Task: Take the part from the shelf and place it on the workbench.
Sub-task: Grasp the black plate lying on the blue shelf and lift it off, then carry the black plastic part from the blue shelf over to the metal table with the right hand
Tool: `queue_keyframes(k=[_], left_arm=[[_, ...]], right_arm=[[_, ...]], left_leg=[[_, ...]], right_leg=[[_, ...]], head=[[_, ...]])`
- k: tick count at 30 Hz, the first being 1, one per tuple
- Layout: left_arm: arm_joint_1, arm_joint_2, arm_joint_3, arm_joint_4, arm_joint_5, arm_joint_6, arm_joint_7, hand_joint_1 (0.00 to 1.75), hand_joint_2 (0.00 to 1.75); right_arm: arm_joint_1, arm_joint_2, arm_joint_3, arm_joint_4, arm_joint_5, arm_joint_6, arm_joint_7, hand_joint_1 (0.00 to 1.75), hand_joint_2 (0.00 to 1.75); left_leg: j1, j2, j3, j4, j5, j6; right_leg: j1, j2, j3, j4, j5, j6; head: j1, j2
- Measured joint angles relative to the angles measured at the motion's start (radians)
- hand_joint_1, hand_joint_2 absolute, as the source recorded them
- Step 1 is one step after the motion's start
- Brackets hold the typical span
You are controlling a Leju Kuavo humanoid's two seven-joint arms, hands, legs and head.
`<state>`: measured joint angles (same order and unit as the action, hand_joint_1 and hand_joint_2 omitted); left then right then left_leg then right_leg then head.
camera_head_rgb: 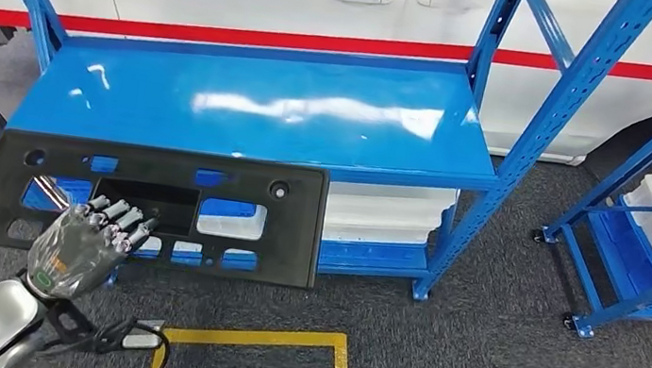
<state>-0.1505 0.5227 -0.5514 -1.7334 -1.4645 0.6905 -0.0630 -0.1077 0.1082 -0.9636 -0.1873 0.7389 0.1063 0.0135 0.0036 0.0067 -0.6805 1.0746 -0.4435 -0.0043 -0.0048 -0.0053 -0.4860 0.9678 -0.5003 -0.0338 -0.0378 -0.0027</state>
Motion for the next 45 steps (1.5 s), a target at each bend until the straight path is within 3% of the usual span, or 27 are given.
queue_keyframes(k=[2,3,5,7,9,10,13,15,17,18,19,20,22,23,25,27,29,31,33,34,35,36,38,40,41,43,45], left_arm=[[0.001,0.002,0.002,0.005,0.002,0.002,-0.01,1.75,1.75],[0.001,0.002,0.002,0.008,0.003,0.002,-0.014,1.75,1.75],[0.0,0.002,0.002,0.014,0.007,0.003,-0.021,1.75,1.75],[-0.005,0.002,0.002,0.018,0.012,0.003,-0.025,1.75,1.75],[-0.012,0.003,0.002,0.02,0.017,0.003,-0.028,1.75,1.75],[-0.014,0.003,0.002,0.021,0.019,0.004,-0.029,1.75,1.75],[-0.017,0.004,0.001,0.024,0.021,0.005,-0.032,1.75,1.75],[-0.019,0.004,0.001,0.025,0.021,0.005,-0.034,1.75,1.75],[-0.02,0.004,0.0,0.026,0.023,0.005,-0.036,1.75,1.75],[-0.02,0.004,0.0,0.026,0.025,0.005,-0.036,1.75,1.75],[-0.02,0.004,-0.001,0.026,0.027,0.005,-0.037,1.75,1.75],[-0.02,0.004,-0.001,0.027,0.029,0.005,-0.037,1.75,1.75],[-0.02,0.004,-0.002,0.028,0.031,0.005,-0.038,1.75,1.75],[-0.02,0.004,-0.002,0.028,0.031,0.005,-0.038,1.75,1.75],[-0.02,0.006,-0.001,0.028,0.032,0.005,-0.038,1.75,1.75],[-0.02,0.007,-0.001,0.028,0.033,0.005,-0.038,1.75,1.75],[-0.019,0.009,-0.001,0.029,0.033,0.005,-0.039,1.75,1.75],[-0.018,0.012,-0.001,0.029,0.034,0.005,-0.039,1.75,1.75],[-0.016,0.014,-0.001,0.029,0.034,0.005,-0.039,1.75,1.75],[-0.015,0.015,-0.001,0.029,0.034,0.005,-0.039,1.75,1.75],[-0.014,0.015,-0.001,0.03,0.034,0.005,-0.039,1.75,1.75],[-0.014,0.015,-0.001,0.03,0.035,0.005,-0.039,1.75,1.75],[-0.015,0.015,-0.001,0.031,0.038,0.004,-0.04,1.75,1.75],[-0.017,0.015,-0.001,0.031,0.04,-0.001,-0.042,1.75,1.75],[-0.019,0.015,-0.002,0.031,0.041,-0.003,-0.044,1.75,1.75],[-0.023,0.015,-0.004,0.032,0.046,-0.007,-0.047,1.75,1.75],[-0.026,0.015,-0.006,0.033,0.051,-0.009,-0.048,1.75,1.75]], right_arm=[[0.004,0.0,-0.005,0.0,-0.005,0.004,0.0,0.0,1.75],[0.006,0.0,-0.007,0.0,-0.007,0.005,0.0,0.0,1.75],[0.007,0.001,-0.012,0.0,-0.009,0.011,-0.001,0.0,1.75],[0.006,0.002,-0.014,0.0,-0.009,0.017,-0.001,0.0,1.75],[0.005,0.003,-0.015,0.0,-0.009,0.02,-0.002,0.0,1.75],[0.005,0.003,-0.015,0.0,-0.009,0.02,-0.003,0.0,1.75],[0.006,0.002,-0.015,0.0,-0.009,0.021,-0.007,0.0,1.75],[0.007,0.002,-0.015,0.0,-0.009,0.024,-0.009,0.0,1.75],[0.005,0.002,-0.015,0.0,-0.009,0.03,-0.011,0.0,1.75],[0.004,0.001,-0.015,0.0,-0.009,0.034,-0.012,0.0,1.75],[0.003,0.001,-0.015,0.0,-0.009,0.036,-0.013,0.0,1.75],[0.002,0.001,-0.015,0.0,-0.009,0.038,-0.013,0.0,1.75],[0.001,0.001,-0.015,0.0,-0.01,0.039,-0.013,0.0,1.75],[0.0,-0.002,-0.015,0.0,-0.011,0.039,-0.013,0.0,1.75],[-0.001,-0.006,-0.015,-0.001,-0.014,0.039,-0.012,0.0,1.75],[-0.002,-0.007,-0.016,-0.001,-0.015,0.039,-0.012,0.0,1.75],[-0.003,-0.006,-0.016,-0.001,-0.015,0.039,-0.012,0.0,1.75],[-0.003,-0.006,-0.017,-0.001,-0.016,0.039,-0.012,0.0,1.75],[-0.002,-0.006,-0.019,-0.001,-0.018,0.039,-0.012,0.0,1.75],[-0.002,-0.006,-0.02,-0.001,-0.02,0.038,-0.011,0.0,1.75],[-0.001,-0.005,-0.021,-0.001,-0.022,0.038,-0.011,0.0,1.75],[0.0,-0.005,-0.022,-0.001,-0.025,0.038,-0.011,0.0,1.75],[0.001,-0.005,-0.025,-0.001,-0.029,0.037,-0.012,0.0,1.75],[0.004,-0.005,-0.029,-0.002,-0.032,0.038,-0.016,0.0,1.75],[0.007,-0.006,-0.03,-0.002,-0.033,0.039,-0.019,0.0,1.75],[0.013,-0.006,-0.034,-0.002,-0.034,0.041,-0.023,0.0,1.75],[0.017,-0.006,-0.035,-0.001,-0.032,0.044,-0.025,0.0,1.75]], left_leg=[[0.005,-0.001,-0.021,0.115,-0.105,-0.01],[0.008,-0.001,-0.027,0.173,-0.129,-0.013],[0.014,-0.001,-0.006,0.223,-0.104,-0.021],[0.02,-0.001,0.069,0.149,-0.057,-0.029],[0.019,-0.003,0.159,0.02,-0.074,-0.027],[0.017,-0.005,0.183,-0.022,-0.092,-0.022],[0.014,-0.003,0.173,-0.039,-0.086,0.007],[0.015,0.002,0.152,-0.041,-0.063,0.028],[0.011,0.003,0.124,-0.04,-0.038,0.039],[0.008,0.003,0.108,-0.039,-0.025,0.04],[0.004,0.003,0.091,-0.038,-0.013,0.042],[0.0,0.003,0.075,-0.037,-0.001,0.042],[-0.009,0.002,0.049,-0.037,0.02,0.043],[-0.012,0.002,0.039,-0.037,0.029,0.042],[-0.011,0.004,0.031,-0.04,0.048,0.036],[-0.005,0.006,0.029,-0.051,0.07,0.024],[-0.003,0.003,0.021,-0.048,0.06,0.013],[0.0,-0.001,0.001,0.017,-0.024,0.003],[0.007,-0.001,-0.022,0.141,-0.116,-0.009],[0.011,-0.001,-0.026,0.195,-0.131,-0.015],[0.015,-0.001,-0.018,0.225,-0.119,-0.021],[0.018,-0.001,0.003,0.223,-0.089,-0.026],[0.024,-0.001,0.09,0.125,-0.051,-0.041],[0.023,-0.004,0.173,-0.001,-0.08,-0.037],[0.02,-0.005,0.189,-0.033,-0.099,-0.031],[0.019,-0.003,0.181,-0.04,-0.095,-0.009],[0.02,0.002,0.164,-0.041,-0.075,0.01]], right_leg=[[0.001,-0.005,-0.03,0.005,0.022,-0.006],[0.001,-0.007,-0.048,0.009,0.033,-0.004],[-0.002,-0.008,-0.09,0.025,0.052,0.0],[-0.007,-0.007,-0.132,0.049,0.067,0.01],[-0.007,-0.006,-0.162,0.073,0.078,0.023],[-0.006,-0.005,-0.17,0.081,0.084,0.029],[-0.005,-0.001,-0.18,0.085,0.097,0.046],[-0.008,0.003,-0.198,0.127,0.037,0.055],[-0.009,0.004,-0.225,0.235,-0.066,0.059],[-0.008,0.004,-0.235,0.294,-0.097,0.059],[-0.008,0.004,-0.236,0.335,-0.102,0.058],[-0.006,0.004,-0.223,0.349,-0.084,0.053],[0.003,0.005,-0.149,0.278,-0.027,0.033],[0.01,0.005,-0.093,0.205,-0.021,0.016],[0.023,0.005,-0.006,0.073,-0.035,-0.002],[0.028,0.005,0.013,0.022,-0.033,-0.006],[0.025,0.002,0.003,0.005,-0.004,-0.012],[0.018,-0.003,-0.018,-0.006,0.025,-0.017],[0.016,-0.005,-0.051,0.0,0.048,-0.018],[0.014,-0.006,-0.07,0.006,0.058,-0.015],[0.012,-0.006,-0.091,0.013,0.067,-0.011],[0.007,-0.007,-0.112,0.023,0.075,-0.006],[-0.001,-0.006,-0.154,0.051,0.087,0.007],[-0.002,-0.006,-0.182,0.076,0.097,0.02],[0.0,-0.005,-0.187,0.081,0.104,0.026],[0.0,-0.004,-0.192,0.082,0.116,0.039],[-0.005,-0.001,-0.205,0.107,0.076,0.051]], head=[[0.0,0.0],[0.0,0.0],[0.0,0.0],[0.0,0.0],[0.0,0.0],[0.0,0.0],[0.0,0.0],[0.0,0.0],[0.0,0.0],[0.0,0.0],[0.0,0.0],[0.0,0.0],[0.0,0.0],[0.0,0.0],[0.0,0.0],[0.0,0.0],[0.0,0.0],[0.0,0.0],[0.0,0.0],[0.0,0.0],[0.0,0.0],[0.0,0.0],[0.0,0.0],[0.0,0.0],[0.0,0.0],[0.0,0.0],[0.0,0.0]])
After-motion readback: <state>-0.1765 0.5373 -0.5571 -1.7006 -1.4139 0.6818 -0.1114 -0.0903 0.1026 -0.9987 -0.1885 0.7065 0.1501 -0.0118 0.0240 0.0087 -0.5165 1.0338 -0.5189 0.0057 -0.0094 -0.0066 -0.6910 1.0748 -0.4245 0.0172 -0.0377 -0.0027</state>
